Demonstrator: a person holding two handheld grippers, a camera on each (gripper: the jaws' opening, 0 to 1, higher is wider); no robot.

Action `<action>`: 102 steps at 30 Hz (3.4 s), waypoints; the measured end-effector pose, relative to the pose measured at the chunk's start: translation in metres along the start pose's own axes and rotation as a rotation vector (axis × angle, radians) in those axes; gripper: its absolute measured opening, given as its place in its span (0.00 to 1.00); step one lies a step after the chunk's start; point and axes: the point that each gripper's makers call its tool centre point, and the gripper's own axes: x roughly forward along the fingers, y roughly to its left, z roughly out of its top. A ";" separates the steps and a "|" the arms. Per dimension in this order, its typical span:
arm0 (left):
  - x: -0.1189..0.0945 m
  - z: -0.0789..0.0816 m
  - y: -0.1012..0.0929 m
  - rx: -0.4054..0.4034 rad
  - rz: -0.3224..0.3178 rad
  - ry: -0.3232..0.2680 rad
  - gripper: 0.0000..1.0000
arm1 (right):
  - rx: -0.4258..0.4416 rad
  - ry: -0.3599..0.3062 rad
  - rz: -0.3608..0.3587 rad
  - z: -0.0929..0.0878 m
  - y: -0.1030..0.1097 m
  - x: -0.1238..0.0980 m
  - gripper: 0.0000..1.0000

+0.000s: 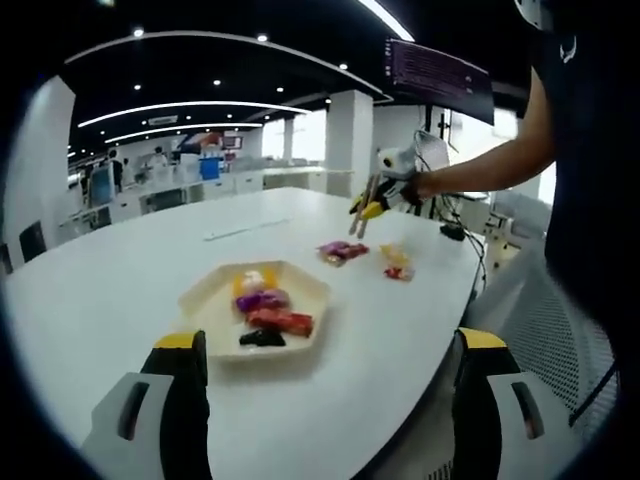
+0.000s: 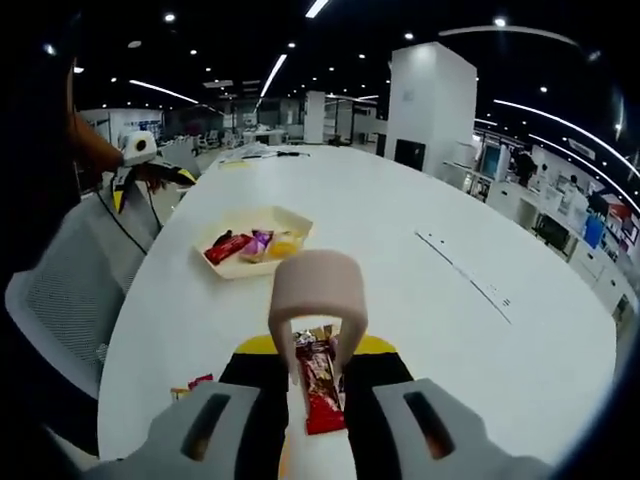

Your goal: Place the target food into the container with the food tongs after gripping and lifting it, then release it inside without dropping or visibly crushing the food.

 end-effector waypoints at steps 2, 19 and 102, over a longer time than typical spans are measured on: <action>0.000 -0.001 0.000 -0.001 0.000 0.002 1.00 | 0.000 0.002 0.003 -0.002 0.001 0.004 0.19; 0.001 -0.009 0.001 0.016 0.005 0.040 0.99 | 0.005 0.056 0.009 -0.018 0.000 0.019 0.20; -0.005 0.005 0.004 0.036 0.009 -0.014 1.00 | 0.072 0.112 -0.134 0.091 0.007 -0.004 0.16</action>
